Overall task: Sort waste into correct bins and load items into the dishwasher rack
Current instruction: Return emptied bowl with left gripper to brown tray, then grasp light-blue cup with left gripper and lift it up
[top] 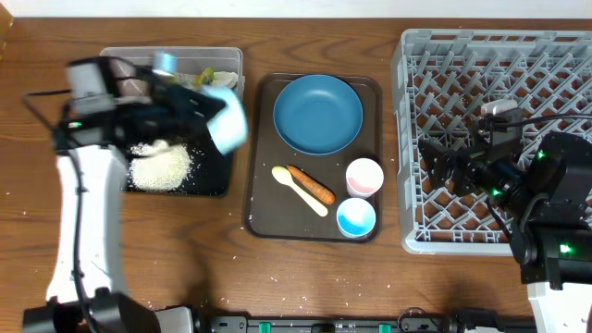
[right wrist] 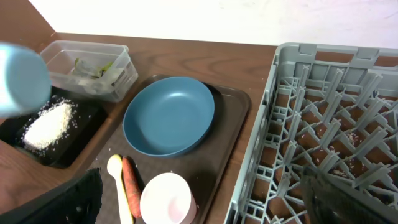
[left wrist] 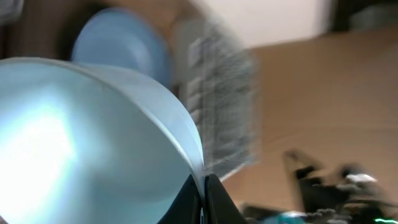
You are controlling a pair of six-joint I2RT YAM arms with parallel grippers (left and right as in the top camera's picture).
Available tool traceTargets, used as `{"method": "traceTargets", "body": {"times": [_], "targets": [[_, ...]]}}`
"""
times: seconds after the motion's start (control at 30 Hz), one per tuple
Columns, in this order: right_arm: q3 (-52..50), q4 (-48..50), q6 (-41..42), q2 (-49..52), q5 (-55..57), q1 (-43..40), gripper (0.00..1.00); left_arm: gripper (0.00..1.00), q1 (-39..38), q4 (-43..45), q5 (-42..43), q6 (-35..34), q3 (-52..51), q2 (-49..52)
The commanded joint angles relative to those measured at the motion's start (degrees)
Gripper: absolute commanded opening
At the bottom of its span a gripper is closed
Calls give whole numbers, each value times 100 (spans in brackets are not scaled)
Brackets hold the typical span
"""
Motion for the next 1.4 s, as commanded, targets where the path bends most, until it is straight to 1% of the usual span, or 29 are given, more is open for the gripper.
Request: {"method": "traceTargets", "body": {"times": [0.0,0.13,0.3,0.47,0.57,0.67,0.87,0.93,1.03,1.07,1.1,1.13,1.17,1.27,1.37], "targets": [[109,11,59,2,-17,83,99,6,-881,-494,-2365,741,39,-57],[109,11,61,2,-20,83,99,6,-2009,-955,-3639,984,-57,50],[109,-11,61,2,-20,83,99,6,-3211,-999,-4271,1084,-396,177],[109,-9,61,2,-20,83,99,6,-4111,-831,-5088,1084,-737,372],[109,-20,61,2,-20,83,99,6,-4459,-684,-5254,1088,-868,592],[109,-31,61,2,-22,83,99,6,-4634,-479,-5268,1104,-966,800],[109,-46,66,2,-28,83,99,6,-4721,-409,-5263,1099,-1014,1244],[109,-44,103,2,-50,83,99,7,-4721,-415,-5263,1095,-1014,1305],[109,-28,376,2,-48,83,99,16,-4721,-407,-5263,966,-1014,1329],[109,-28,393,2,-48,83,99,25,-4721,-409,-5261,964,-1014,1329],[109,-28,391,2,-46,83,99,30,-4721,-411,-5261,966,-1012,1327],[109,-28,389,2,-44,83,99,38,-4721,-411,-5261,966,-1012,1327],[109,-28,387,2,-42,83,99,43,-4721,-411,-5261,966,-1010,1327],[109,-24,387,2,-42,83,99,51,-4704,-525,-5259,968,-861,1292],[109,-26,387,2,-44,83,99,53,-4695,-737,-5184,970,-531,1193]]}}
